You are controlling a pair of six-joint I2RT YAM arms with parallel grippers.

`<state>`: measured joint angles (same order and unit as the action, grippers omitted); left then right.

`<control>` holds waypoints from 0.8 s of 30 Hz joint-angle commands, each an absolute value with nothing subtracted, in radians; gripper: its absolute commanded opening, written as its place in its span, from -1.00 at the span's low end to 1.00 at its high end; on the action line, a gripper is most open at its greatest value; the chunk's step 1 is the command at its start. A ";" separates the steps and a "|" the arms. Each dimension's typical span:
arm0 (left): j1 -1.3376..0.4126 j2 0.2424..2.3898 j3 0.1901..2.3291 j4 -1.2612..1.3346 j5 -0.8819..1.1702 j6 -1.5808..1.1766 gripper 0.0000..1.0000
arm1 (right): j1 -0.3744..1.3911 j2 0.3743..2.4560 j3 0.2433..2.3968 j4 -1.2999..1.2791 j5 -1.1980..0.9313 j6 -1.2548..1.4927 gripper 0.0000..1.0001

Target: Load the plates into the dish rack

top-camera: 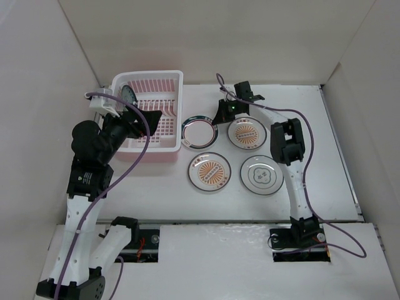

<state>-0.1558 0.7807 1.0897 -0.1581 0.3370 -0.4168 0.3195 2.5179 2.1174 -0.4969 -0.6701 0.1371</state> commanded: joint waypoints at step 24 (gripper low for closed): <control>-0.160 0.879 1.060 -0.098 0.327 -0.459 1.00 | 0.195 2.126 2.077 -0.497 -0.555 0.187 -1.00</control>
